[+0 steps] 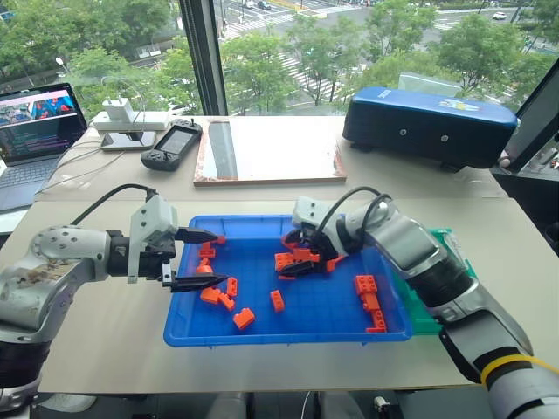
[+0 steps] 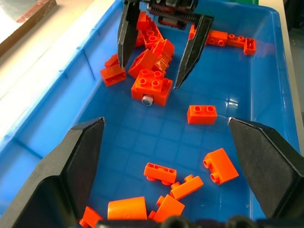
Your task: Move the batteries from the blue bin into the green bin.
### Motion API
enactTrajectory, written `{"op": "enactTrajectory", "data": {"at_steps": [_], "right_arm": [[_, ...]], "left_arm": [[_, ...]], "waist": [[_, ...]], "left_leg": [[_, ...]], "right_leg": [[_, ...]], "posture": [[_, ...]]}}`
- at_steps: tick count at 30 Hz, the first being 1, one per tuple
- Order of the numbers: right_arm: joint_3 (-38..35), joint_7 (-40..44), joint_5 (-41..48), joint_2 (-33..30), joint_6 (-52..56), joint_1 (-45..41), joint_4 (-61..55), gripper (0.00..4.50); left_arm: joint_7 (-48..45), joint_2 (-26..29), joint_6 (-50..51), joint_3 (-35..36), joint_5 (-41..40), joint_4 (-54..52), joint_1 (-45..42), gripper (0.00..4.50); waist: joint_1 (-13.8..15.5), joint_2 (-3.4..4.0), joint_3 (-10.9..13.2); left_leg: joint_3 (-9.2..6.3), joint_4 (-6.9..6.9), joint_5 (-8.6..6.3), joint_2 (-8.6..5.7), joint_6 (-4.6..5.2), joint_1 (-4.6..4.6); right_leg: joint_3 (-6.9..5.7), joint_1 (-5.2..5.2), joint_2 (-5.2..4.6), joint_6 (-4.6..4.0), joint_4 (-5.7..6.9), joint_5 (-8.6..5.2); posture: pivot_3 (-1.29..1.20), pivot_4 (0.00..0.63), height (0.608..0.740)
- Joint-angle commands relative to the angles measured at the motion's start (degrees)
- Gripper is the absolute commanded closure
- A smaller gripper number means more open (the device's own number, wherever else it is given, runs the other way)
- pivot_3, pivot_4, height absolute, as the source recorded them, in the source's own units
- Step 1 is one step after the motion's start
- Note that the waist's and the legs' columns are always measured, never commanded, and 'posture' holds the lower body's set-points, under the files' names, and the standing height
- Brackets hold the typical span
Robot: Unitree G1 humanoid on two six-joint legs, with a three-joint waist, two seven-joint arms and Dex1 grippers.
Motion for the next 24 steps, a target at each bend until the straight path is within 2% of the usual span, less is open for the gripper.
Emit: {"op": "enactTrajectory", "data": {"at_steps": [1,3,9,10,17,21,24], "right_arm": [[-0.96,0.44,-1.07,0.89,-2.11,-0.83,0.95,0.31],[-0.98,0.66,-1.35,1.23,-2.37,-0.53,1.43,0.81],[-2.56,0.95,-1.08,1.53,-1.52,-0.68,0.61,2.90],[-2.81,0.92,-1.11,1.40,-1.45,-0.88,0.42,3.08],[-7.68,0.85,0.99,-1.44,3.27,-2.64,-5.88,3.09],[-10.60,2.91,0.56,-12.08,5.83,0.68,-10.97,3.09],[-10.34,-0.04,-1.61,-13.96,4.43,2.45,-9.50,3.09]], "left_arm": [[0.18,0.99,-0.46,1.25,-0.51,-0.84,-0.95,0.00],[0.18,1.02,-0.57,1.12,-0.42,-0.66,-1.13,0.00],[0.10,0.81,-1.17,0.54,0.05,0.01,-1.62,0.00],[0.07,0.75,-1.27,0.36,0.19,0.28,-1.85,0.00],[-0.77,0.51,-1.80,-1.02,0.76,1.76,-3.30,0.00],[-2.17,-0.14,-3.04,-3.38,1.69,4.59,-6.04,0.00],[-2.95,-0.95,-4.08,-5.02,2.38,6.44,-7.87,0.00]], "waist": [[0.00,0.00,0.00],[0.00,0.00,0.00],[0.00,0.00,0.00],[0.01,0.00,0.00],[0.10,0.01,0.01],[0.80,0.01,0.01],[1.42,0.00,0.00]], "left_leg": [[0.00,0.00,0.00,0.00,0.00,0.00],[0.00,0.00,0.00,0.00,0.00,0.00],[0.00,0.00,0.00,0.00,-0.01,0.00],[0.00,0.00,0.00,0.00,-0.01,0.00],[0.00,0.00,0.00,-0.01,-0.01,0.00],[-0.02,0.00,0.00,-0.01,-0.01,0.00],[0.00,0.01,0.00,-0.06,0.00,0.00]], "right_leg": [[0.00,0.00,0.00,0.00,0.00,0.00],[0.00,0.00,0.00,0.00,0.00,0.00],[0.00,0.00,0.00,0.00,0.00,0.00],[0.00,0.00,0.00,0.00,0.00,0.00],[0.01,0.00,0.00,0.00,-0.01,0.00],[-0.02,0.02,0.00,0.00,-0.01,0.00],[-0.04,0.12,-0.05,0.00,-0.14,0.00]], "posture": [[0.00,0.150,0.732],[0.00,0.150,0.732],[0.00,0.150,0.732],[0.00,0.150,0.732],[0.00,0.150,0.732],[0.00,0.150,0.732],[0.00,0.150,0.732]]}}
